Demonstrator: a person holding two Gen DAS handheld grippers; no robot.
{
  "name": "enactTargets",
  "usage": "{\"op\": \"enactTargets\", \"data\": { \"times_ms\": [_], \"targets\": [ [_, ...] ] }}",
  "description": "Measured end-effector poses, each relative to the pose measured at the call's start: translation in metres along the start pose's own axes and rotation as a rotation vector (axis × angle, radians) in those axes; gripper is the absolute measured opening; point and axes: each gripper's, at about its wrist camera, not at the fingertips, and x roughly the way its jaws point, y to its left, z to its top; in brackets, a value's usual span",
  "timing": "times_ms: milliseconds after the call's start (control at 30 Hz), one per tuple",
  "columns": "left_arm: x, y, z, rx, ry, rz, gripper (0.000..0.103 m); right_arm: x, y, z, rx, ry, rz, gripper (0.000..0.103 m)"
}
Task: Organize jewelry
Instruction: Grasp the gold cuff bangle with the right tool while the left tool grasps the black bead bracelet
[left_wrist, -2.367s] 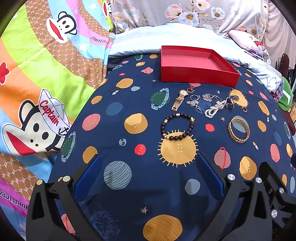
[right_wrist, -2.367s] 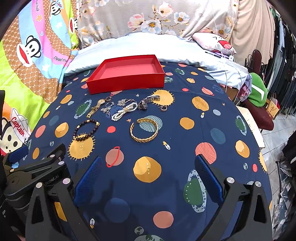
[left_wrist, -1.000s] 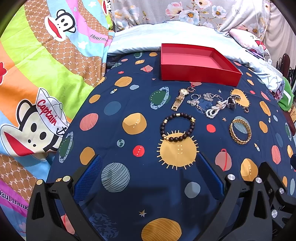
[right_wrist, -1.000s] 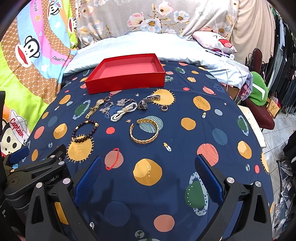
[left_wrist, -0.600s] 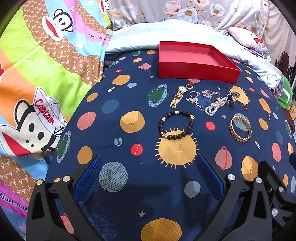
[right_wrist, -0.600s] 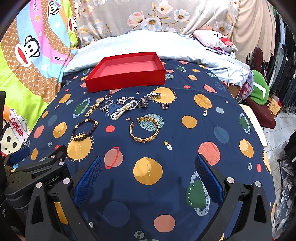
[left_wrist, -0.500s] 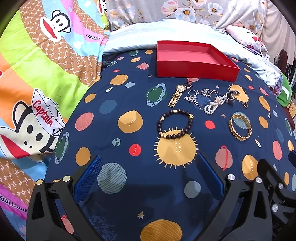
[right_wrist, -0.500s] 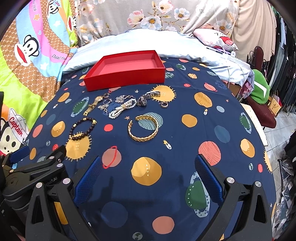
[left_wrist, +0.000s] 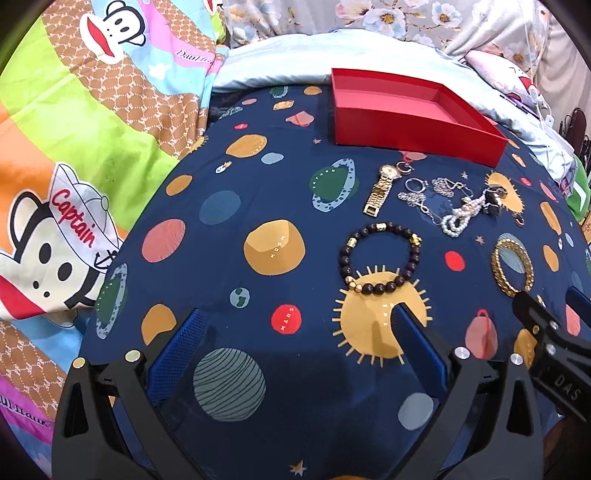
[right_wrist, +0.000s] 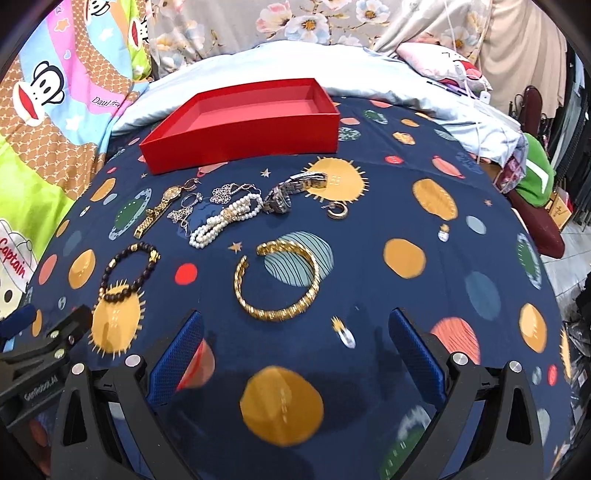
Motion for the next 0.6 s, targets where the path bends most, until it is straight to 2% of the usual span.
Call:
{"op": "enactTargets", "data": {
  "times_ms": [133, 333, 600],
  "targets": [
    [0.009, 0.001, 0.004, -0.005, 0.015, -0.008, 0.098, 0.011, 0.002, 0.007, -0.007, -0.001, -0.001, 0.097],
    [0.016, -0.001, 0.008, 0.006, 0.025, -0.031, 0.098, 0.025, 0.003, 0.011, -0.005, 0.025, 0.010, 0.084],
    [0.021, -0.003, 0.010, 0.016, 0.030, -0.048, 0.098, 0.029, 0.006, 0.010, -0.031, 0.014, -0.006, 0.077]
  ]
}}
